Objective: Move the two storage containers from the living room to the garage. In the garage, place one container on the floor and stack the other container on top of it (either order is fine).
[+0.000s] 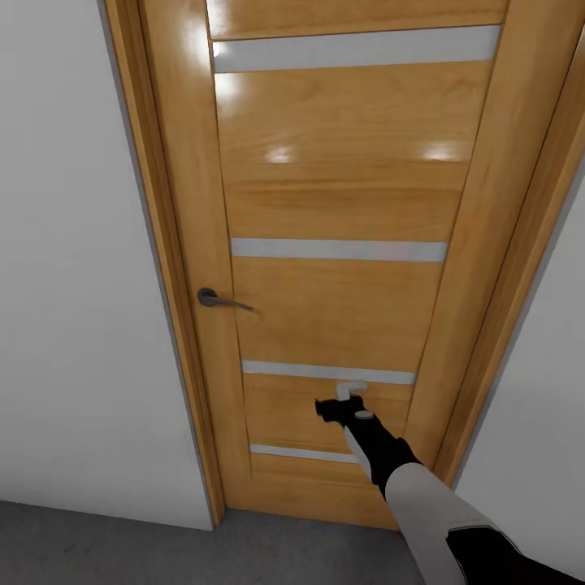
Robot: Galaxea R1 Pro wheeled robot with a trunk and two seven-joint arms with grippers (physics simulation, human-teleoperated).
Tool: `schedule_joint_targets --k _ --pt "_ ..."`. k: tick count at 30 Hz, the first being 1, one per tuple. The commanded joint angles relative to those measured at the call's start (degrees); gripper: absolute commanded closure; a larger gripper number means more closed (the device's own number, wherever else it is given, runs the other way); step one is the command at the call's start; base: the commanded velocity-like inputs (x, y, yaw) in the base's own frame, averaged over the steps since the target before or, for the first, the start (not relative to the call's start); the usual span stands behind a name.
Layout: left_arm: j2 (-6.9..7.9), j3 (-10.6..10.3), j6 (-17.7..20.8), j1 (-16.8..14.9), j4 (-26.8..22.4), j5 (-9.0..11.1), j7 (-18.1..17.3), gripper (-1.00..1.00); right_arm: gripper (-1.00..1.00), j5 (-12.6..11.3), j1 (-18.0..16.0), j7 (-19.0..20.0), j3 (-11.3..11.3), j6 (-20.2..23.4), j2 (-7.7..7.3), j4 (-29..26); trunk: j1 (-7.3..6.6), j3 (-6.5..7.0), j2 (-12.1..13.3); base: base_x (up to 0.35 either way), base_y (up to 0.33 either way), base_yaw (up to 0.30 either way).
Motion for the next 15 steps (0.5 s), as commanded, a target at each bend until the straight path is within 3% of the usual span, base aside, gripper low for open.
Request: schedule_joint_targets --k 1,6,15 --pt "-0.02 0.2 -0.1 0.0 0.0 0.4 0.0 -1.0 -1.0 0.6 0.0 -0.1 0.1 -0.8 0.0 0.0 0.0 -0.06 0.0 0.0 0.0 0.0" --pt "-0.02 0.2 -0.1 0.0 0.0 0.4 0.0 -1.0 -1.0 0.6 0.0 -0.2 1.4 -6.6 0.0 -0.1 0.0 -0.06 0.0 0.0 0.0 0.0" --pt "-0.02 0.2 -0.1 0.0 0.0 0.3 0.0 -1.0 -1.0 0.4 -3.3 0.3 2.2 -7.6 0.0 -0.1 0.0 -0.06 0.0 0.0 0.0 0.0"
